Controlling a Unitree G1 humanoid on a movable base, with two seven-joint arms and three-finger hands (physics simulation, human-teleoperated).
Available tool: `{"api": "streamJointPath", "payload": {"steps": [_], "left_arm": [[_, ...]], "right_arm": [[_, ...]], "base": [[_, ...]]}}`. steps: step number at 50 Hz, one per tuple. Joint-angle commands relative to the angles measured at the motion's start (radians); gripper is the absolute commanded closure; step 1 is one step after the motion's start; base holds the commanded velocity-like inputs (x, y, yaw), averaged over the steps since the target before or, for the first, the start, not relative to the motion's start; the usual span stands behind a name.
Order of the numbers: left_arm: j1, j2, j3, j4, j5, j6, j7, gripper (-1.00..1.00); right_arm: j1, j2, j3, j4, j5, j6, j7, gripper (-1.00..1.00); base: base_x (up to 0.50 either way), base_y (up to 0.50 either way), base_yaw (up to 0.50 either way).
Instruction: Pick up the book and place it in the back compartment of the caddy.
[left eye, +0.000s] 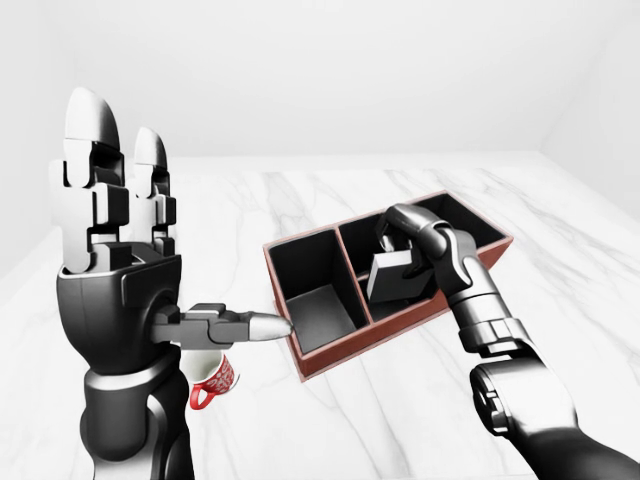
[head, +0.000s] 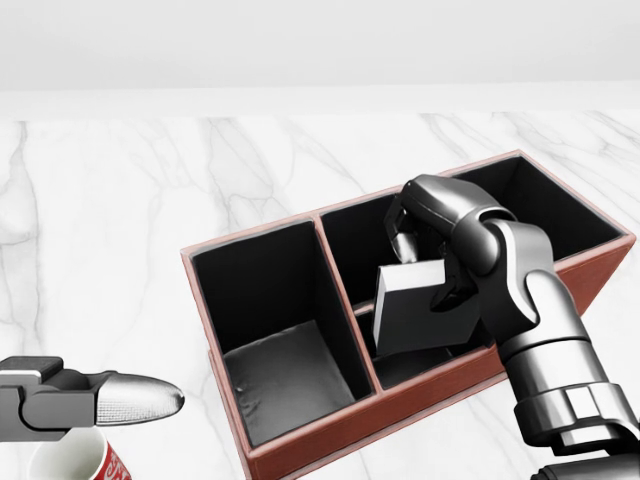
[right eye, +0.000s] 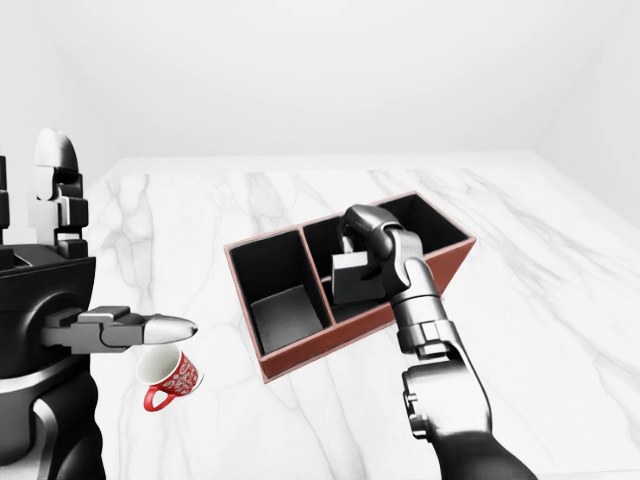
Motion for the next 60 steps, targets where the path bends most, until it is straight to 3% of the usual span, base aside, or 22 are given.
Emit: {"api": "streamJointPath", "payload": {"steps": [1,28,51,52,53,54,60], "left_arm": [[0.002,0.000,0.001,0.006,0.002,0.000,0.001,-1.00],[0.002,-0.002,-0.001,0.000,0.001,0.000,0.001,-1.00],[-0.010,0.003,0.009,-0.006,-0.010,0.000,0.002,-1.00],[-0.011,0.003,0.009,-0.007,-0.011,0.000,0.002,-1.00],[-0.010,0.003,0.008,-0.007,-0.010,0.000,0.003,-1.00],[-0.008,0.002,0.006,-0.008,-0.010,0.000,0.004,-1.00],[-0.002,0.001,0.002,-0.001,-0.006,0.000,0.004,-1.00]], "right_arm": [[-0.011,-0.001,-0.011,0.030,-0.016,-0.023,-0.037,1.00],[-0.008,0.000,-0.004,0.105,-0.013,-0.055,-0.095,1.00],[-0.022,0.001,-0.001,0.143,-0.014,-0.064,-0.121,1.00],[-0.022,0.000,-0.001,0.138,-0.012,-0.067,-0.123,0.33],[-0.019,0.000,0.000,0.132,-0.013,-0.067,-0.121,-0.69],[-0.017,0.001,-0.002,0.131,-0.011,-0.068,-0.126,-1.00],[-0.015,-0.002,-0.001,0.122,-0.015,-0.064,-0.129,-1.00]], "base": [[0.00,0.00,0.00],[0.00,0.00,0.00],[0.00,0.00,0.00],[0.00,0.00,0.00],[0.00,0.00,0.00],[0.00,0.00,0.00],[0.00,0.00,0.01]]}}
